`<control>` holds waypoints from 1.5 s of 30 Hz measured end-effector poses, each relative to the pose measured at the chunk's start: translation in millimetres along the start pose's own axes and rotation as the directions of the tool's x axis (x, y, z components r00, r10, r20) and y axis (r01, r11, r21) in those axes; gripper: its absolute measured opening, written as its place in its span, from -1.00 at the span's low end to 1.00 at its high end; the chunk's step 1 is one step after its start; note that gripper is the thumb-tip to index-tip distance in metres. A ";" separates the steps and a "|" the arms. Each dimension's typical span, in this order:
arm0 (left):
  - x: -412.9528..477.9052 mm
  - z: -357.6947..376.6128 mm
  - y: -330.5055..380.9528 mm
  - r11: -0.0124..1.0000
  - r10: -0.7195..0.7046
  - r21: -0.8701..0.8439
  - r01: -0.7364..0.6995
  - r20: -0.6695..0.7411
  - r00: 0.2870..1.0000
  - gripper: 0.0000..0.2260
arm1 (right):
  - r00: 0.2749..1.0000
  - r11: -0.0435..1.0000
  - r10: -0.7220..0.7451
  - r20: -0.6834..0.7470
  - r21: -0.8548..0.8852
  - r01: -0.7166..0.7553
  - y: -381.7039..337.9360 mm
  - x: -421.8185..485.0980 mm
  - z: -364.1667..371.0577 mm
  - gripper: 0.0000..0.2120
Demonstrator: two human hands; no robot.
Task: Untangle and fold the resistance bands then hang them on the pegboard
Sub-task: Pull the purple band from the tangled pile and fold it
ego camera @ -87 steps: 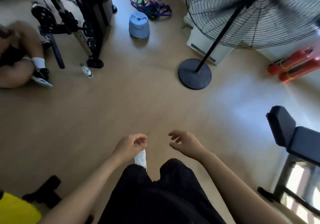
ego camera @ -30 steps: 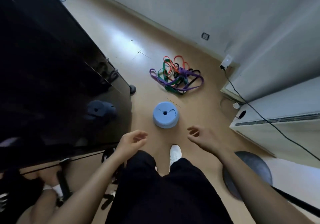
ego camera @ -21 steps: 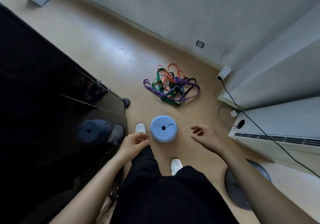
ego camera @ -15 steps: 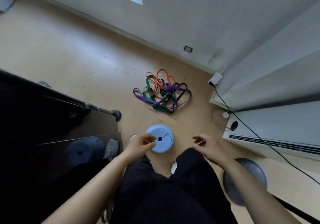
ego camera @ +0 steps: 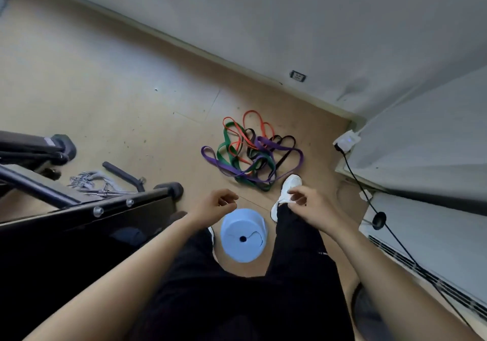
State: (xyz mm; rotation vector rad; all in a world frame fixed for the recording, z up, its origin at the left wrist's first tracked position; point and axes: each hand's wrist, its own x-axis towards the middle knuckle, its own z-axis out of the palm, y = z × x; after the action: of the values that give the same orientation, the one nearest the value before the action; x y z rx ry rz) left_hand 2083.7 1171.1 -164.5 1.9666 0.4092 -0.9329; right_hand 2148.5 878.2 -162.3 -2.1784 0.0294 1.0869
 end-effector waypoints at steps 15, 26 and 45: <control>428.7 75.3 -162.2 0.975 -0.027 0.220 0.011 0.071 0.997 -0.72 | 0.995 0.976 0.065 0.077 -0.212 -0.047 164.4 439.9 120.5 -0.54; 580.7 146.4 -281.3 0.935 0.186 0.305 -0.183 0.017 0.982 -0.71 | 0.996 0.838 -0.001 0.085 -0.544 0.047 235.6 579.8 193.3 -0.59; 435.1 2.6 -171.9 0.864 0.484 0.174 -0.472 -0.030 0.874 -0.74 | 0.937 0.940 -0.341 -0.080 -0.026 0.340 109.9 424.1 120.7 -0.73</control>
State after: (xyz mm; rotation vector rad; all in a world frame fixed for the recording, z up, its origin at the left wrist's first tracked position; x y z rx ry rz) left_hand 2267.3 1230.5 -590.7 2.1147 -0.1274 -0.5853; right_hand 2305.8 980.9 -576.1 -2.1365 -0.3081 0.8001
